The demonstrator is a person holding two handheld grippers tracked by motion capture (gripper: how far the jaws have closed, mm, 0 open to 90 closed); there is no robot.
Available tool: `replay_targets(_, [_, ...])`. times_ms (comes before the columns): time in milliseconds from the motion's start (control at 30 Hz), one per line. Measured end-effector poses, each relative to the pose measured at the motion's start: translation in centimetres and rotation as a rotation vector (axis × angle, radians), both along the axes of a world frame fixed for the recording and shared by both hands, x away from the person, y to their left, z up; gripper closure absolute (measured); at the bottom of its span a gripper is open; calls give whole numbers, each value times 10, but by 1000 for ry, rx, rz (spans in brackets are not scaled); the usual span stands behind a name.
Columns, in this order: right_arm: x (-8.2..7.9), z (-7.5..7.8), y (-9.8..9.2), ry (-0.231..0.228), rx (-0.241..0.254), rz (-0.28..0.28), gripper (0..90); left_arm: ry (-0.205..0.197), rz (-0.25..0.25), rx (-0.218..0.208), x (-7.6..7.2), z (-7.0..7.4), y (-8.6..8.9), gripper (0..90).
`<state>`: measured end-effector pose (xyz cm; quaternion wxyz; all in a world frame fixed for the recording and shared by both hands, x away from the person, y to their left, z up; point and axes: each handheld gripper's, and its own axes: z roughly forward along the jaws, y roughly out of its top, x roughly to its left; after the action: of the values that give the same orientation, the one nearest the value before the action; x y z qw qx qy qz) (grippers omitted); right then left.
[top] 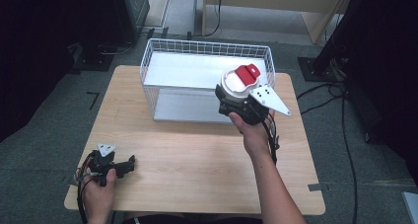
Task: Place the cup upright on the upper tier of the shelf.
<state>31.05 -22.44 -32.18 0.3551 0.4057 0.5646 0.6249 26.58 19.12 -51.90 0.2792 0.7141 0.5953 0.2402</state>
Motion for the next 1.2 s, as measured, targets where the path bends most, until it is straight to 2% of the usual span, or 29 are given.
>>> replay_targets(233, [17, 12, 8, -3, 2, 1, 25, 0, 0, 0, 0, 0, 0, 0])
replay_targets(433, [39, 22, 17, 6, -12, -10, 24, 0, 0, 0, 0, 0, 0, 0])
replay_targets(467, [39, 22, 17, 6, -12, -10, 24, 0, 0, 0, 0, 0, 0, 0])
replay_targets(533, [50, 25, 20, 9, -15, -20, 24, -1, 0, 0, 0, 0, 0, 0])
replay_targets(600, [53, 26, 21, 11, -16, -23, 24, 0, 0, 0, 0, 0, 0, 0])
replay_targets(700, [67, 30, 26, 21, -27, -35, 24, -1, 0, 0, 0, 0, 0, 0])
replay_targets(767, [71, 30, 27, 25, -31, -40, 24, -1, 0, 0, 0, 0, 0, 0])
replay_targets(900, [88, 33, 32, 40, -47, -56, 24, -1, 1, -1, 0, 0, 0, 0])
replay_targets(1200, [115, 30, 41, 73, -42, -65, 24, -1, 1, -1, 0, 0, 0, 0])
